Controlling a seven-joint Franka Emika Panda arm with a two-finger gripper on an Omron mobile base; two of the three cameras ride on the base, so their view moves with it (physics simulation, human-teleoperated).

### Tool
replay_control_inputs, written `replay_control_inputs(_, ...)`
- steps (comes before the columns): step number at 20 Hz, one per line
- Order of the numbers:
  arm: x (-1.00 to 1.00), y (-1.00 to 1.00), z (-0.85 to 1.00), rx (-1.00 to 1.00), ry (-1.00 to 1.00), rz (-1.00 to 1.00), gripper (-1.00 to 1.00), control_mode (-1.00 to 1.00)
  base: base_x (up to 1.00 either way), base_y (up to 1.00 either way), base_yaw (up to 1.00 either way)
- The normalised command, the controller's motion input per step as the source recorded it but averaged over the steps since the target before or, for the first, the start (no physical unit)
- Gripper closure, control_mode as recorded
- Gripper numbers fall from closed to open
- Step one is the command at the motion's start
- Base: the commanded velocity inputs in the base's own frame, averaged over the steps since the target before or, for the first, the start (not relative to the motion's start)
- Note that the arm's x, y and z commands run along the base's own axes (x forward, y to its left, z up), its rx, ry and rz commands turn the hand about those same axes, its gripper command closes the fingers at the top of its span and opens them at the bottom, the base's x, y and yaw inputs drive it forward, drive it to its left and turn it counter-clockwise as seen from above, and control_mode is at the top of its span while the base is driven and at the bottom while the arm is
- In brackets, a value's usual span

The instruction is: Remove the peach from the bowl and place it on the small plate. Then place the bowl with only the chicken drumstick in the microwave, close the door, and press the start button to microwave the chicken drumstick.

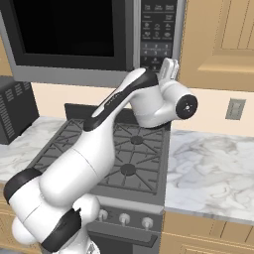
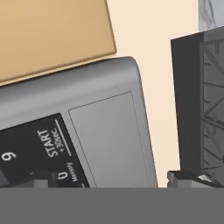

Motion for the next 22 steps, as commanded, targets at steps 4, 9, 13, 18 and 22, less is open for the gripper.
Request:
replay_control_inputs(4, 0.18, -0.05, -0.02, 0.00, 0.00, 0.00, -1.00, -1.00, 0.00, 0.00, 0.00)
replay_control_inputs(9, 0.15, -0.08, -0.05, 0.00, 0.00, 0.00, -1.00, -1.00, 0.00, 0.00, 0.00)
replay_control_inputs(13, 0.12, -0.11, -0.04, 0.00, 0.00, 0.00, -1.00, -1.00, 0.00, 0.00, 0.00)
replay_control_inputs(18, 0.13, -0.05, -0.01, 0.00, 0.00, 0.00, -1.00, -1.00, 0.00, 0.00, 0.00)
replay_control_inputs(22, 0.16, 0.00, -0.01, 0.00, 0.00, 0.00, -1.00, -1.00, 0.00, 0.00, 0.00)
